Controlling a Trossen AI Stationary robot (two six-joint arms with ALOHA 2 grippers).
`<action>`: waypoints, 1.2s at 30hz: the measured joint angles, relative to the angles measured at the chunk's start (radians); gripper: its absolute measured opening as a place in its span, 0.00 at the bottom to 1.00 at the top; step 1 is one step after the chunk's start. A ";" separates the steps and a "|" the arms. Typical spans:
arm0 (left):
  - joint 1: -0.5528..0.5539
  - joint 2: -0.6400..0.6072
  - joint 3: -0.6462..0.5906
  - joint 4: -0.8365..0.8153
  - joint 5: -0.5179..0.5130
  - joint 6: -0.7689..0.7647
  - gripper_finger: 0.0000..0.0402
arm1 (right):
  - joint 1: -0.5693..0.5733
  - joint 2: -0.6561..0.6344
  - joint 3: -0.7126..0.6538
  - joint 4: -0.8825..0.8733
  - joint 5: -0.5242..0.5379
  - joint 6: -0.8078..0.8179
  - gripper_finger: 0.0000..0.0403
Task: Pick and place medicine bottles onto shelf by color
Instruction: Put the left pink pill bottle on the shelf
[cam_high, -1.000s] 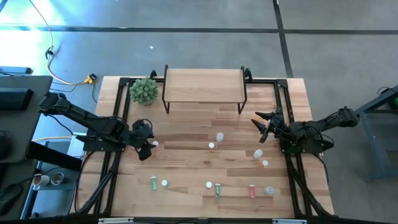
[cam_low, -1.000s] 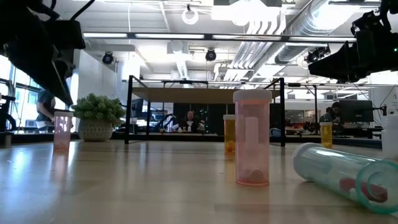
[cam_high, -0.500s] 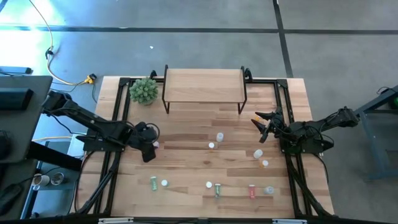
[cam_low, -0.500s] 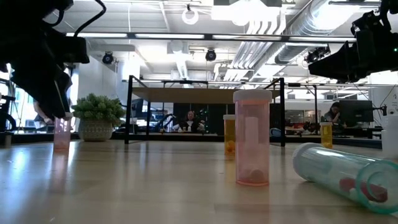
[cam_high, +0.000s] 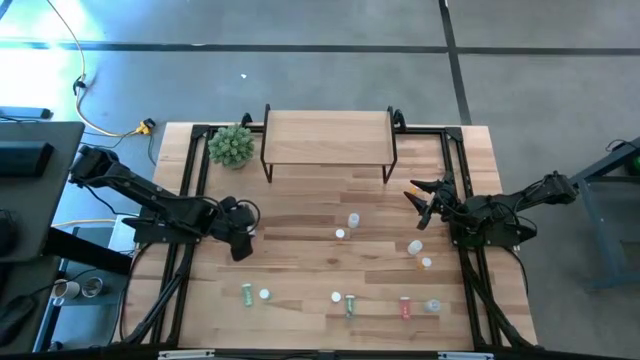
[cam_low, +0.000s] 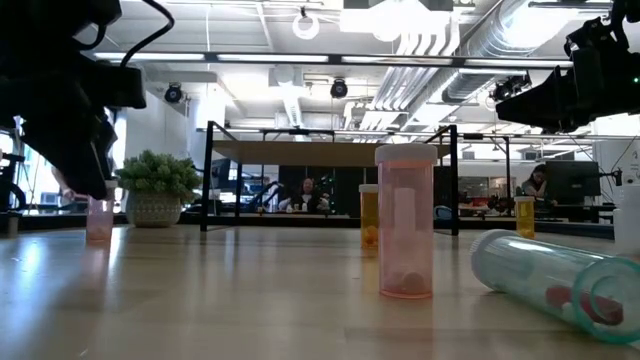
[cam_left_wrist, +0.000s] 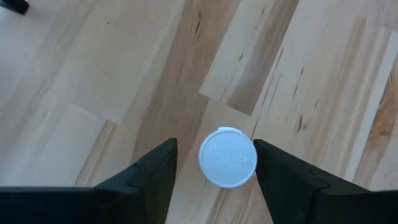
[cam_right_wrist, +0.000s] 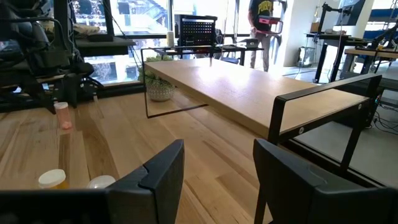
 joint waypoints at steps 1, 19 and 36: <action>0.000 0.002 0.000 0.000 0.000 0.000 0.46 | 0.000 0.000 0.000 0.000 0.000 0.000 0.46; 0.000 0.003 0.000 0.025 0.000 0.004 0.27 | 0.000 0.000 0.000 0.000 0.000 0.000 0.46; 0.148 -0.003 0.181 0.030 -0.009 0.190 0.28 | 0.000 0.000 0.000 0.000 0.000 0.000 0.46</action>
